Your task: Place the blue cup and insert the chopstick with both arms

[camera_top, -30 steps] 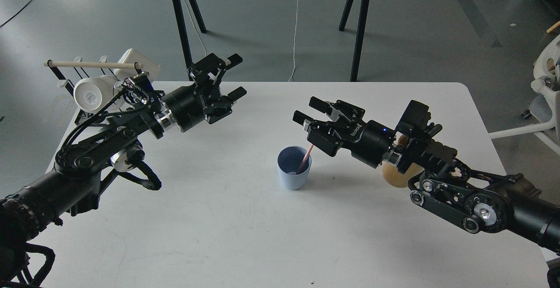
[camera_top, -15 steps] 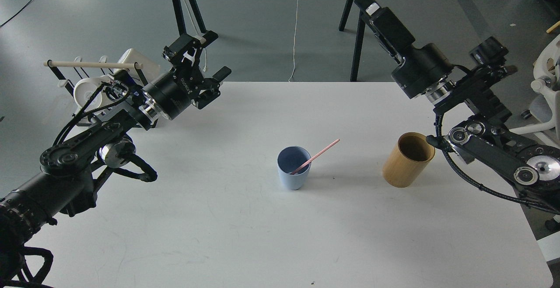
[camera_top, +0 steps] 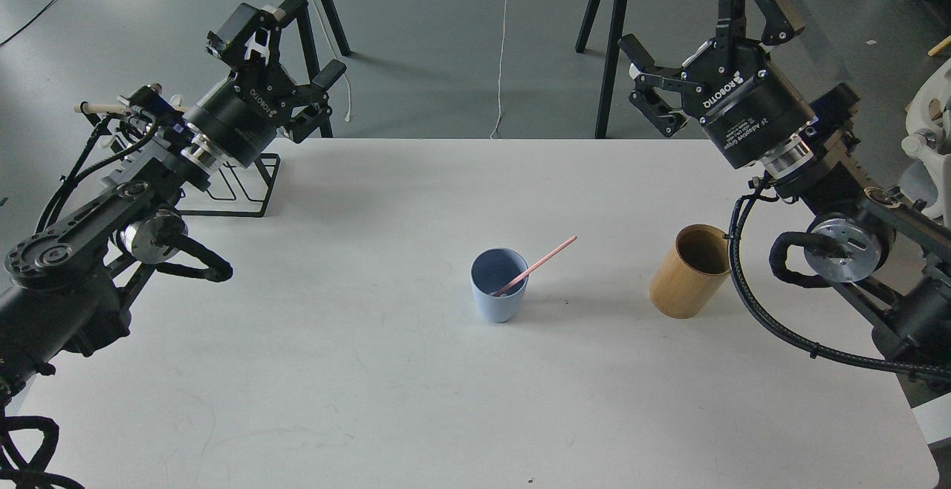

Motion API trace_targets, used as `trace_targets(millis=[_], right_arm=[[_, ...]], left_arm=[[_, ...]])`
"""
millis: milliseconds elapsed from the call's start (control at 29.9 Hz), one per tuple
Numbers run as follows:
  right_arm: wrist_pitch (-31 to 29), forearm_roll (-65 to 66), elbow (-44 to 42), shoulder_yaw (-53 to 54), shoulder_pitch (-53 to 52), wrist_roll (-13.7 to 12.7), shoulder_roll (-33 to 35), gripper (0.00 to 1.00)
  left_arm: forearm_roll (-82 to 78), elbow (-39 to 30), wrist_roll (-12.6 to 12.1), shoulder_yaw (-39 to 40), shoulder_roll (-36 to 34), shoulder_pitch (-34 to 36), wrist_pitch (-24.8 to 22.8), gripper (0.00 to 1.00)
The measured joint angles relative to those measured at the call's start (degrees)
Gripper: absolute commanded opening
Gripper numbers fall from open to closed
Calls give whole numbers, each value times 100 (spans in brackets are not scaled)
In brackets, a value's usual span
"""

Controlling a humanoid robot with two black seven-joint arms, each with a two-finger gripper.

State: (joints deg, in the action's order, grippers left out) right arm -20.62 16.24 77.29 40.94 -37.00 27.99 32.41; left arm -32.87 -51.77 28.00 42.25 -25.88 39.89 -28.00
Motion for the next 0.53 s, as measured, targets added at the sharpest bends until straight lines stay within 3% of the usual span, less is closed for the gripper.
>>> trace_targets(millis=[534], right_arm=[[-183, -5, -31, 180, 490, 1, -77, 99]], left_arm=[[22, -18, 0, 21, 17, -69, 0, 98]])
